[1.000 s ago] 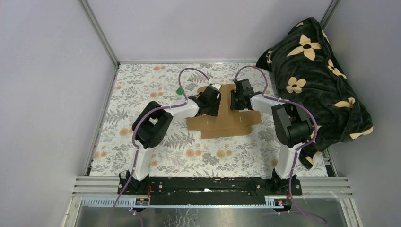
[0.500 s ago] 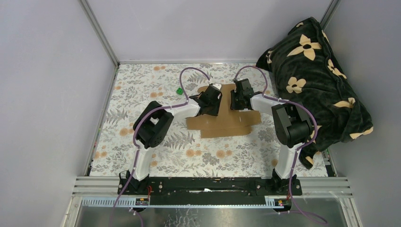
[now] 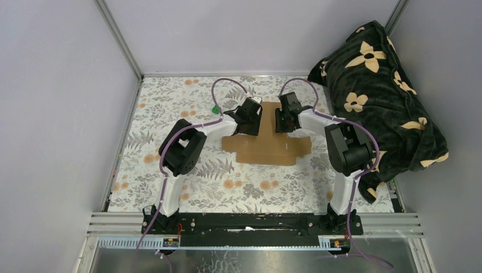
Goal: Fold the paper box
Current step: Fold the paper box at the center of the board.
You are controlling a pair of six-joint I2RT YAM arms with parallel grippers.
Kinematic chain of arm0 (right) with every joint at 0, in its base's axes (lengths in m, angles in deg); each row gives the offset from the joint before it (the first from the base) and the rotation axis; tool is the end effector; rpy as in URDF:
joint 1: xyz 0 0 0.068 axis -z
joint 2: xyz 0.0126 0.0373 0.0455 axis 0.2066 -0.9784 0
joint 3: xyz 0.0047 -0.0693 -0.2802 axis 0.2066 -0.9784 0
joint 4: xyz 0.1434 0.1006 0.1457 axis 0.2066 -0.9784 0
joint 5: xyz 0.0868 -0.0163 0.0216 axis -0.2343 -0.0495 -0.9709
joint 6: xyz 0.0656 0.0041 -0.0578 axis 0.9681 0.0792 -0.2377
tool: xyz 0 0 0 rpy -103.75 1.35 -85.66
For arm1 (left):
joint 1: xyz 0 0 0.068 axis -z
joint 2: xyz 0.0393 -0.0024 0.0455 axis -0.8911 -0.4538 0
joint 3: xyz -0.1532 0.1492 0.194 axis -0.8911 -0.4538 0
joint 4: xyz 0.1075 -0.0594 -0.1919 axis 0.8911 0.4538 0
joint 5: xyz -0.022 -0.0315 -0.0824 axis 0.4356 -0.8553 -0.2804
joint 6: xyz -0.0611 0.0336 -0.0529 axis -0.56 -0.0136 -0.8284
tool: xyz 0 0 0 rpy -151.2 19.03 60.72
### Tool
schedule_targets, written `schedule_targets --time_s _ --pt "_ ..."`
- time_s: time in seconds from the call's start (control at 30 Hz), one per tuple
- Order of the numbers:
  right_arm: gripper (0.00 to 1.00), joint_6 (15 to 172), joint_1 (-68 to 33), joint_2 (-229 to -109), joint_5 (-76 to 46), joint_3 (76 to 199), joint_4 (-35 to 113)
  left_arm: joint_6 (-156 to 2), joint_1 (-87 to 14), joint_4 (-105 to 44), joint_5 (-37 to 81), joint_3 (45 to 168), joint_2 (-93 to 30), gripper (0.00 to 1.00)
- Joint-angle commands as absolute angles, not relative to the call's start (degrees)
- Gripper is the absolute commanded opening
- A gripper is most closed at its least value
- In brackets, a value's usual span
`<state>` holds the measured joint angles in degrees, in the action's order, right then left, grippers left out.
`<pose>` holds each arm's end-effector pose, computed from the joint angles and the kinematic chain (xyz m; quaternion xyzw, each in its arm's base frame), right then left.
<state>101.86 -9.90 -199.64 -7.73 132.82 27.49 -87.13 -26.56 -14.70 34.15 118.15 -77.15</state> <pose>0.3817 0.1538 0.1620 -0.0585 0.9470 0.1051 0.2977 0.3754 -0.2708 0.1589 0.1114 0.9344 -0.1359 0.3100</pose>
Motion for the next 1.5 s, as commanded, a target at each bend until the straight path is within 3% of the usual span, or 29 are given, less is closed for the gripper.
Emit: schedule_targets --time_s 0.0,0.97,1.2,1.47 --pt "0.35 101.2 -10.3 -206.1 -5.9 133.0 14.5 -86.0 -27.5 -12.2 33.6 120.0 -79.7 0.43" --pt "0.35 99.1 -10.3 -218.8 -11.1 154.9 9.4 -85.5 -32.9 -9.0 32.4 126.6 -84.6 0.43" --pt "0.37 98.2 -10.3 -214.4 -9.6 158.0 5.7 -84.7 -33.8 -8.9 31.2 125.7 -78.2 0.44" --pt "0.50 99.2 -10.3 -202.6 -11.3 156.3 6.0 -84.2 -35.2 -7.6 30.6 124.6 -69.5 0.47"
